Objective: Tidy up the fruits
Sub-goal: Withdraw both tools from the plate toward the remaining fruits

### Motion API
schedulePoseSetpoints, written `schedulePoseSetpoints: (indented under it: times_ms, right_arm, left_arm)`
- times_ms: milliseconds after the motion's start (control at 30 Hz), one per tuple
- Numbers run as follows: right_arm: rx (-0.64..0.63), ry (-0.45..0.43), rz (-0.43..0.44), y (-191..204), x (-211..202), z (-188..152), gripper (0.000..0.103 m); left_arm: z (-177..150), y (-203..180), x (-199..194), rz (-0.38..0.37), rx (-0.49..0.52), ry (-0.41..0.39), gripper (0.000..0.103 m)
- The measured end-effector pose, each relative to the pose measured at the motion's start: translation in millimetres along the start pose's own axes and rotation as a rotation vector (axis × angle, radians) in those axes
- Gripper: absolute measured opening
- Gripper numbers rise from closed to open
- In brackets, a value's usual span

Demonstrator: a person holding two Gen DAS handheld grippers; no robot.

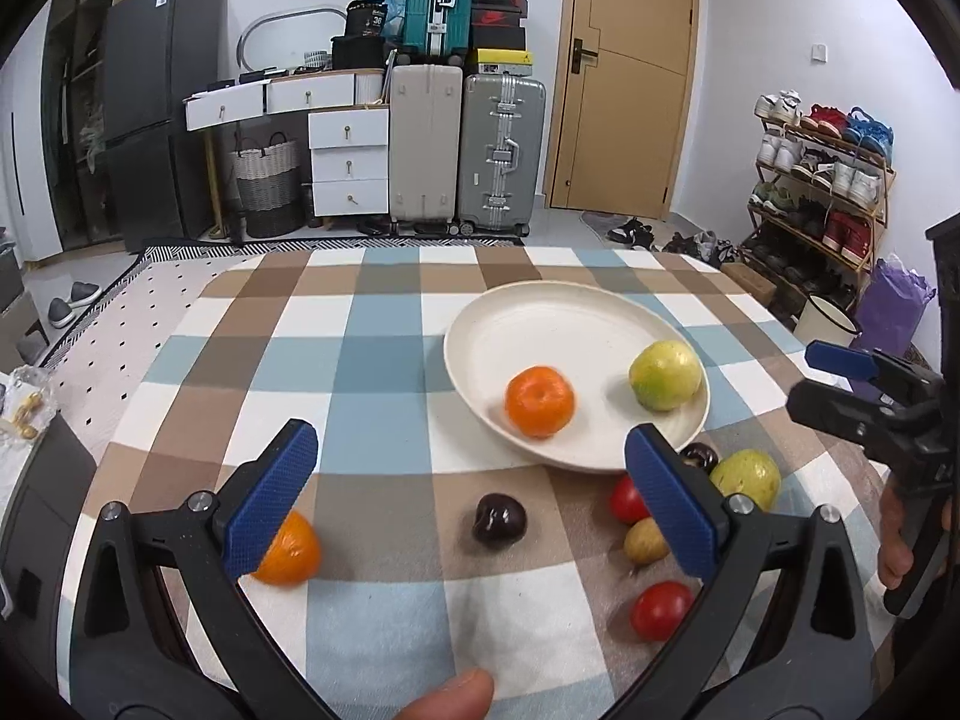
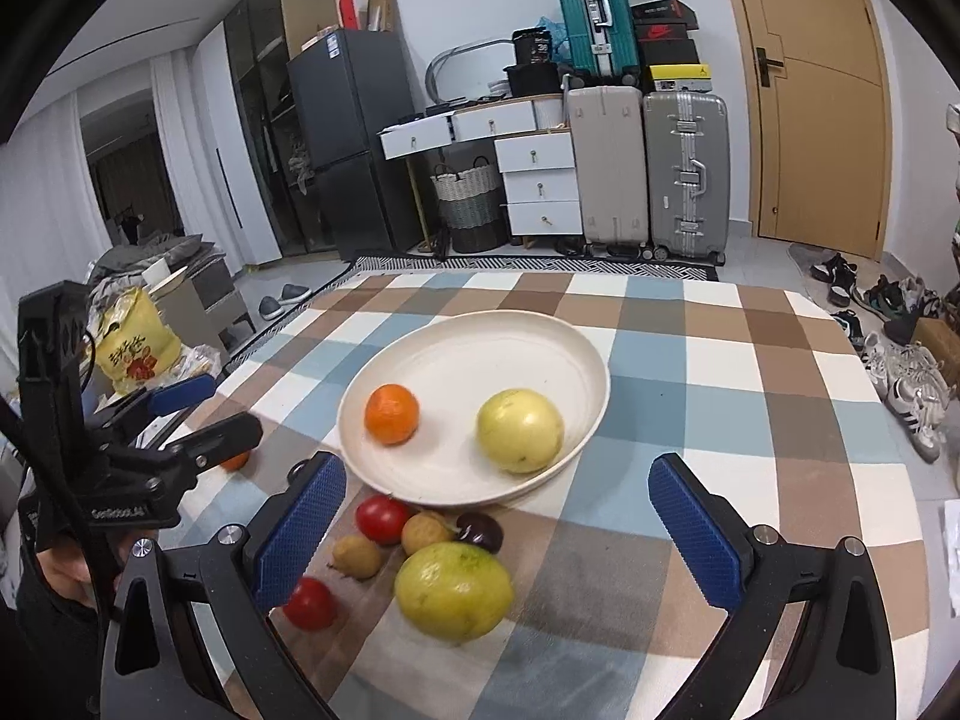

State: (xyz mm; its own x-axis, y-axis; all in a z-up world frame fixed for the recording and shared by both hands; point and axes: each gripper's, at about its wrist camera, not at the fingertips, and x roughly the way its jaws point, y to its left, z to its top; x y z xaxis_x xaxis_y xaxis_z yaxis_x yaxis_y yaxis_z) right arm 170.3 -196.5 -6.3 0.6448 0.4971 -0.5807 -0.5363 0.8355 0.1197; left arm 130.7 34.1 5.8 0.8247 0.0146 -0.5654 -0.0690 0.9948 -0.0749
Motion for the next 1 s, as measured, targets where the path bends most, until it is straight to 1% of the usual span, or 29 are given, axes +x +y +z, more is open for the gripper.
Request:
schedulePoseSetpoints:
  times_ms: [133,300,433,600,767,867,1000]
  right_arm:
    - [-0.03,0.018,0.017,10,-6,-9,0.103]
    - [-0.031,0.043,0.028,12,-4,-13,0.103]
    - [-0.024,0.066,0.037,11,-2,-15,0.103]
    - [-0.049,0.099,0.044,13,4,-18,0.103]
    - [-0.039,0.127,0.058,8,6,-27,0.103]
    - [-0.031,0.135,0.054,4,6,-30,0.103]
    - [-0.033,0.15,0.053,5,11,-32,0.103]
  left_arm:
    - [-8,4,-5,0.017,-0.007,0.018,0.102]
    - [-19,9,-14,0.017,-0.021,0.019,0.102]
    - [-25,12,-14,0.028,-0.03,0.036,0.102]
    - [-28,17,-12,0.03,-0.051,0.056,0.102]
    - [-31,15,-7,0.038,-0.028,0.083,0.102]
    - [-33,14,-4,0.029,-0.027,0.097,0.102]
    - [-35,12,1,0.035,-0.018,0.12,0.102]
